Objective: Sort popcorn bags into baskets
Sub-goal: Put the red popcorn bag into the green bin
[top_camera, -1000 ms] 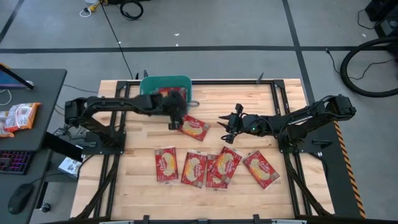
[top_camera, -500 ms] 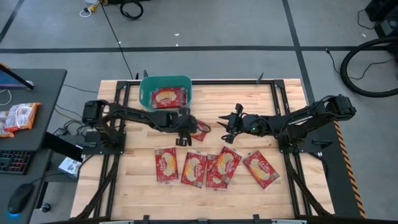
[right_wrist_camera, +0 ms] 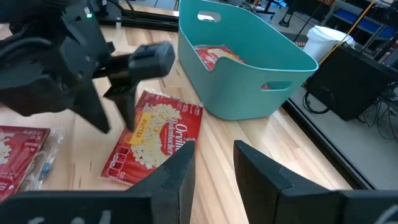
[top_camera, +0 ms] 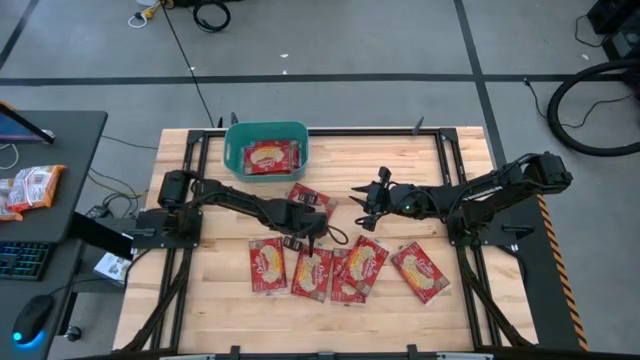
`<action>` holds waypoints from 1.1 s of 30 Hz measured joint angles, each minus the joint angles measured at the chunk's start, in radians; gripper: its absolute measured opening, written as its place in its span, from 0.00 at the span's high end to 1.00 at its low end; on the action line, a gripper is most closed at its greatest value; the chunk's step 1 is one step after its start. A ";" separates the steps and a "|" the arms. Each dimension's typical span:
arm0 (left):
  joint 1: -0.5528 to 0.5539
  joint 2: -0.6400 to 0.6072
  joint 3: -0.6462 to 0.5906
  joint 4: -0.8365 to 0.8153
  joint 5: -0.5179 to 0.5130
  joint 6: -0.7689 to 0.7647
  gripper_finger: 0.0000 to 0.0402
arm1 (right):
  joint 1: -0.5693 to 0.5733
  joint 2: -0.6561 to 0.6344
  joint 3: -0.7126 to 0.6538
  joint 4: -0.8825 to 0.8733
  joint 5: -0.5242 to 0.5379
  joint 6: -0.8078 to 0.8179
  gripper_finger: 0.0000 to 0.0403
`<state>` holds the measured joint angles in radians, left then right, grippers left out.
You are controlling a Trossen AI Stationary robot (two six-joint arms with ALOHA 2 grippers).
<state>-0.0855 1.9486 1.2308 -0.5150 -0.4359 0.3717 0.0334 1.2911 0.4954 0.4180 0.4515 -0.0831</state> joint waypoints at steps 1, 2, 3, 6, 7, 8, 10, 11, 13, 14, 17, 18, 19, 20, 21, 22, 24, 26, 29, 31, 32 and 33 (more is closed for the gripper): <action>-0.002 0.002 0.001 0.004 -0.016 0.001 0.59 | 0.000 0.000 0.000 -0.003 0.000 0.002 0.72; -0.004 0.002 0.001 -0.009 -0.027 0.002 0.59 | 0.000 0.000 0.000 -0.003 0.000 0.002 0.72; -0.004 0.002 0.000 -0.023 -0.029 0.002 0.59 | 0.000 0.000 0.000 -0.002 0.000 0.003 0.72; -0.004 0.012 -0.010 -0.021 -0.033 -0.001 0.59 | 0.000 0.000 0.000 -0.002 0.000 0.005 0.72; -0.001 0.014 -0.019 -0.028 -0.032 -0.003 0.59 | 0.000 0.000 0.000 -0.002 0.000 0.005 0.72; 0.001 0.014 -0.029 -0.029 -0.034 -0.006 0.59 | 0.000 0.000 0.000 -0.002 0.000 0.005 0.72; 0.009 0.015 -0.040 0.002 -0.045 -0.020 0.59 | 0.000 0.000 0.000 -0.002 0.000 0.005 0.72; 0.011 0.015 -0.043 0.002 -0.058 -0.021 0.59 | 0.000 0.000 0.000 -0.001 0.000 0.005 0.72; 0.017 0.015 -0.045 -0.002 -0.066 -0.021 0.59 | 0.000 0.000 0.000 0.002 0.000 0.005 0.72; 0.018 0.015 -0.045 0.004 -0.066 -0.021 0.59 | 0.000 0.000 0.000 0.003 0.000 0.004 0.72; 0.017 0.016 -0.045 0.002 -0.065 -0.017 0.61 | 0.000 0.000 0.000 0.008 0.000 0.004 0.72; 0.017 0.016 -0.045 0.002 -0.065 -0.014 0.63 | 0.000 0.000 0.000 0.007 0.000 0.003 0.72; 0.016 0.016 -0.045 0.003 -0.064 -0.012 0.65 | 0.000 0.000 0.000 0.007 -0.001 0.003 0.72; 0.016 0.016 -0.045 0.003 -0.065 -0.012 0.68 | 0.000 0.000 0.000 0.007 -0.001 0.002 0.72; 0.016 0.016 -0.045 0.003 -0.063 -0.012 0.71 | 0.000 0.000 0.000 0.007 -0.001 0.002 0.72; 0.017 0.016 -0.045 0.002 -0.062 -0.012 0.74 | 0.000 0.000 0.000 0.007 -0.001 0.002 0.72; 0.017 0.016 -0.045 0.003 -0.062 -0.012 0.81 | 0.000 0.000 0.000 0.007 -0.001 0.002 0.72; 0.017 0.016 -0.045 -0.002 -0.062 -0.021 0.88 | 0.000 0.000 0.000 0.006 -0.001 0.002 0.72; 0.025 0.010 -0.044 -0.021 -0.061 -0.027 0.97 | 0.000 0.000 0.000 0.005 -0.005 0.002 0.72; 0.034 -0.002 -0.042 -0.046 -0.053 -0.042 0.98 | 0.000 0.000 0.000 0.005 -0.007 0.002 0.72; 0.039 -0.014 -0.033 -0.067 -0.039 -0.048 0.98 | 0.000 0.000 0.000 0.005 -0.007 0.002 0.72; 0.043 -0.027 -0.021 -0.093 -0.017 -0.053 0.98 | 0.000 0.000 0.000 0.004 -0.007 0.001 0.72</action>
<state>-0.0427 1.9216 1.2099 -0.6078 -0.4531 0.3185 0.0334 1.2915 0.4953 0.4219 0.4442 -0.0818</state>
